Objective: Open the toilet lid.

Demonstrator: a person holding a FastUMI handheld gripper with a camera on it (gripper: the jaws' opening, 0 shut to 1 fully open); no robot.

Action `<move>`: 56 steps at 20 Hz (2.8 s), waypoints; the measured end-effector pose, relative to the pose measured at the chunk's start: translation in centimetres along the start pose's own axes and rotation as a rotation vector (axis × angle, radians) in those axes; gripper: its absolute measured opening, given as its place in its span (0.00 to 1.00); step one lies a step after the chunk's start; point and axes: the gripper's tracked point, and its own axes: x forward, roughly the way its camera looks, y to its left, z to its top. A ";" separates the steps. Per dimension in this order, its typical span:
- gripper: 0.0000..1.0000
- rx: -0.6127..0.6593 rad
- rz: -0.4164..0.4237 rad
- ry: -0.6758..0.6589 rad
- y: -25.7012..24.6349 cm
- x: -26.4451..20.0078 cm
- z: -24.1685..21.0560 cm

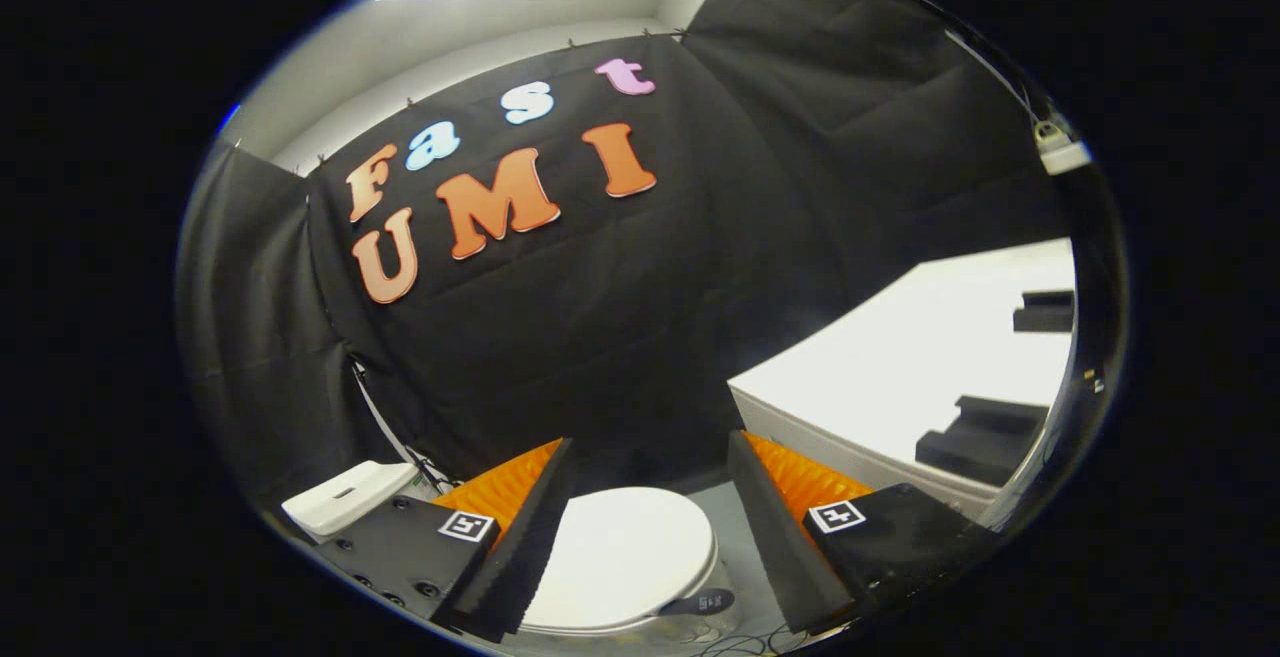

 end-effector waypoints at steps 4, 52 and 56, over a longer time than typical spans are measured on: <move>0.98 0.105 -0.088 0.023 -4.9 2.4 -5.1; 0.08 0.249 -0.108 0.163 -1.8 4.7 -13.9; 0.08 0.251 -0.104 0.122 -0.2 5.2 -11.5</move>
